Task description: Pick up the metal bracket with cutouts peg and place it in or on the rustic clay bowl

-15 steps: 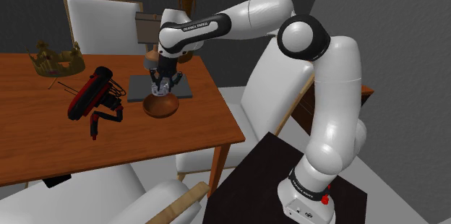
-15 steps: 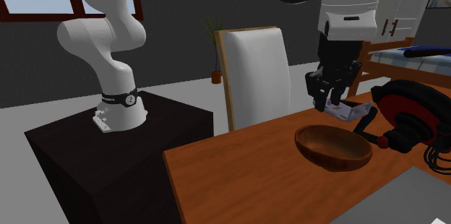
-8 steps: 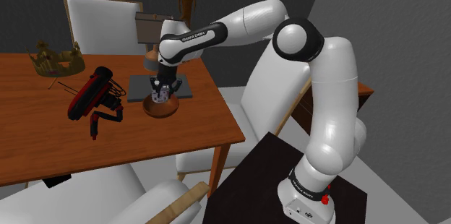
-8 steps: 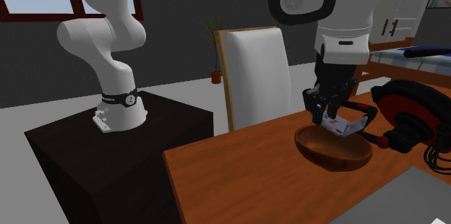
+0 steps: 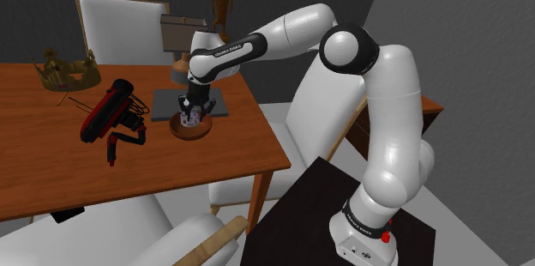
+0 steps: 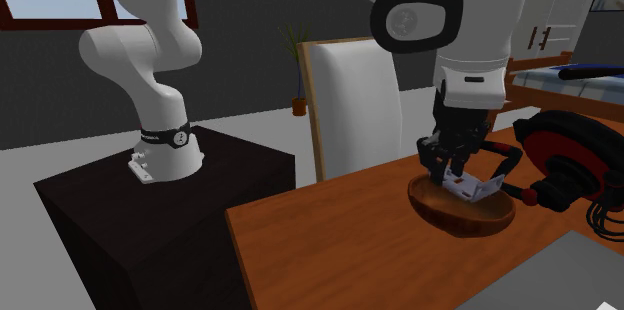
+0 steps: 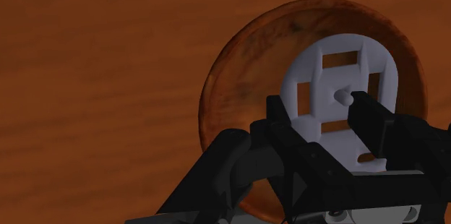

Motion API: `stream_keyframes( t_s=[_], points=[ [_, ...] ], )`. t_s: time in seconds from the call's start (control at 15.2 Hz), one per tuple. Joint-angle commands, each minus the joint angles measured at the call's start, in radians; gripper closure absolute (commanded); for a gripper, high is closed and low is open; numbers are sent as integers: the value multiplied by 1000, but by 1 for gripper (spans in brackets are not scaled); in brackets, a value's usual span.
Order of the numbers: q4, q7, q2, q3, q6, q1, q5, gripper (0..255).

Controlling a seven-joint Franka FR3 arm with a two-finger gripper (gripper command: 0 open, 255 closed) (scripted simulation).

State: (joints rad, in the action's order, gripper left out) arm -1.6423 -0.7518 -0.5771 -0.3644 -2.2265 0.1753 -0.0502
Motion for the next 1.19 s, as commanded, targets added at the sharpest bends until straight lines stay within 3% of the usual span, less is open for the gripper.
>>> stream_keyframes(
  t_s=[0.0, 0.2, 0.26, 0.59, 0.86, 1.12],
  points=[
    [0, 0, 0, 0, 0, 0, 0, 255],
    [0, 0, 0, 0, 0, 0, 0, 255],
    [0, 0, 0, 0, 0, 0, 0, 0],
    [0, 0, 0, 0, 0, 0, 0, 0],
    [31, 12, 65, -12, 95, 20, 20, 0],
    [31, 12, 65, -11, 95, 20, 21, 0]
  ],
)
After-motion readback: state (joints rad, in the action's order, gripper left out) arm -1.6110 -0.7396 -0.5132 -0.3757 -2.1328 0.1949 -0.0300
